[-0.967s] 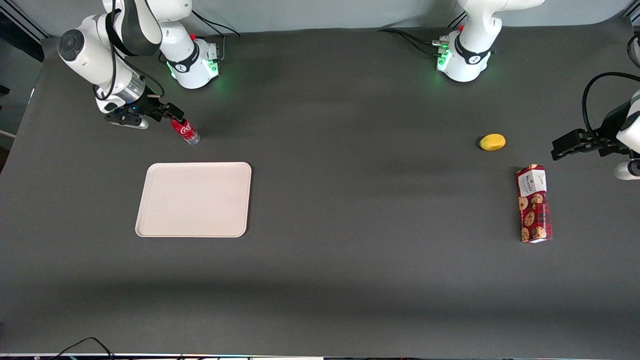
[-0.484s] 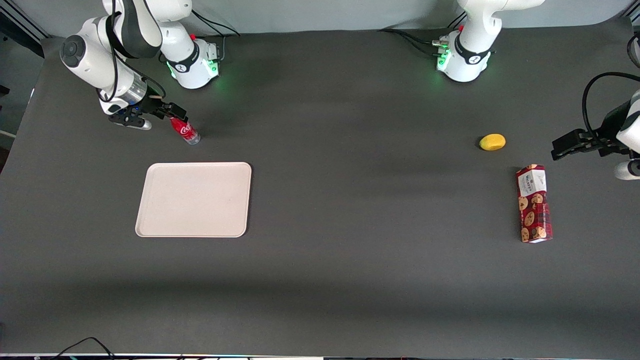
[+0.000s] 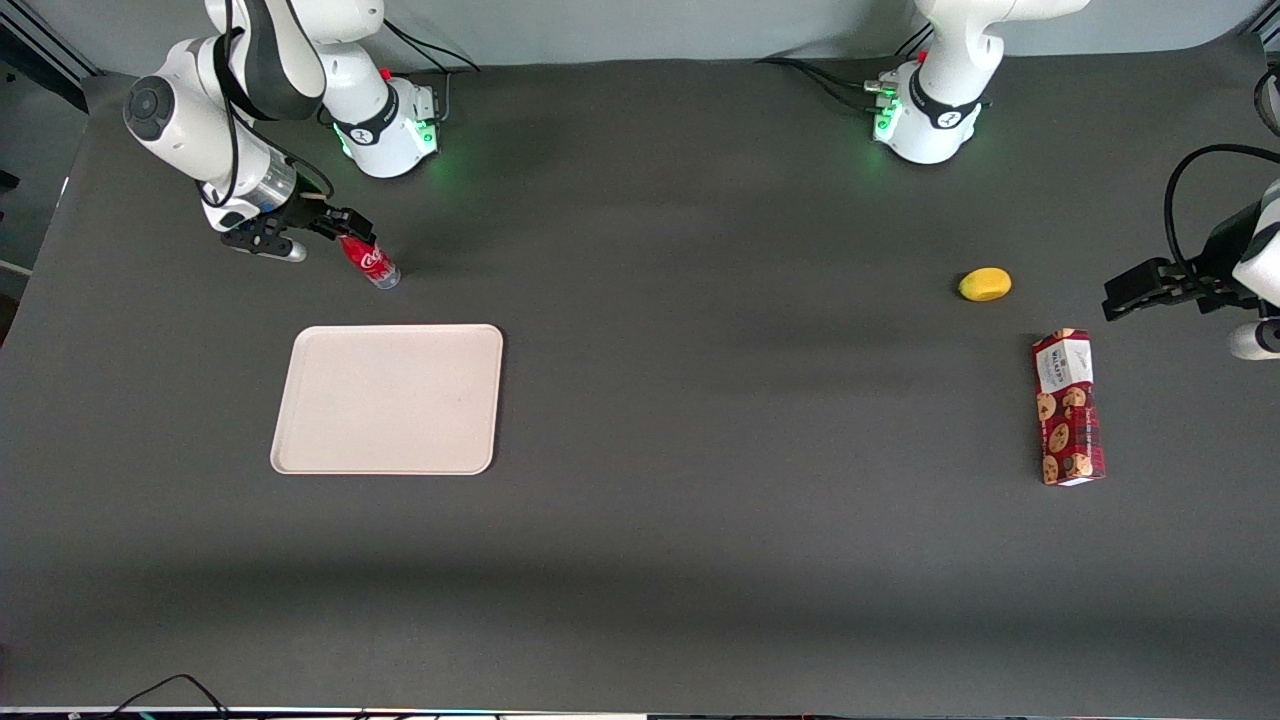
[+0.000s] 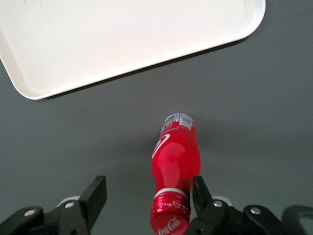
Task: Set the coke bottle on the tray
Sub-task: 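Lift the gripped bottle up with the right gripper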
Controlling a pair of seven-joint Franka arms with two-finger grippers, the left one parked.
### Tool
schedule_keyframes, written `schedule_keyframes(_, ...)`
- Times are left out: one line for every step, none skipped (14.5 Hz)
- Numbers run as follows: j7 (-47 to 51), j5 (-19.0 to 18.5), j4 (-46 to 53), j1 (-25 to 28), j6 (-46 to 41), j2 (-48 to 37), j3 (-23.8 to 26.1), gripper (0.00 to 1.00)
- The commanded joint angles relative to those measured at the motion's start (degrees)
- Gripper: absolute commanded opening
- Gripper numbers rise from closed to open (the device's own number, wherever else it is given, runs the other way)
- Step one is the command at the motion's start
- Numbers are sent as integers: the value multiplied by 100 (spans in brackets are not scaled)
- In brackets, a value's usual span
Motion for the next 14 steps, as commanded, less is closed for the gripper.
schedule_keyframes(8,120,-439,-72,100,-242,-14,71)
schedule_keyframes(8,120,-439,-72,91,-242,-23,65)
schedule_keyframes(-1,120,-439,-72,82,-242,-23,53)
schedule_keyframes(-27,120,-439,-80,56,-242,-23,45)
schedule_keyframes(-36,120,-439,-89,47,-250,-23,40)
schedule_keyframes(-36,111,-439,-89,21,-250,-23,34)
schedule_keyframes(-36,119,-439,-89,3,-250,-23,26)
schedule_keyframes(-36,120,-439,-89,-23,-259,-23,16)
schedule_keyframes(-36,120,-439,-89,-32,-285,-23,0)
schedule_keyframes(-36,120,-430,-89,-67,-303,-14,0)
schedule_keyframes(-19,120,-404,-89,-137,-312,-14,0)
schedule_keyframes(-27,120,-352,-63,-242,-364,-5,0)
schedule_keyframes(-19,120,-177,-45,-470,-417,12,0)
schedule_keyframes(-10,120,86,-28,-803,-435,56,0)
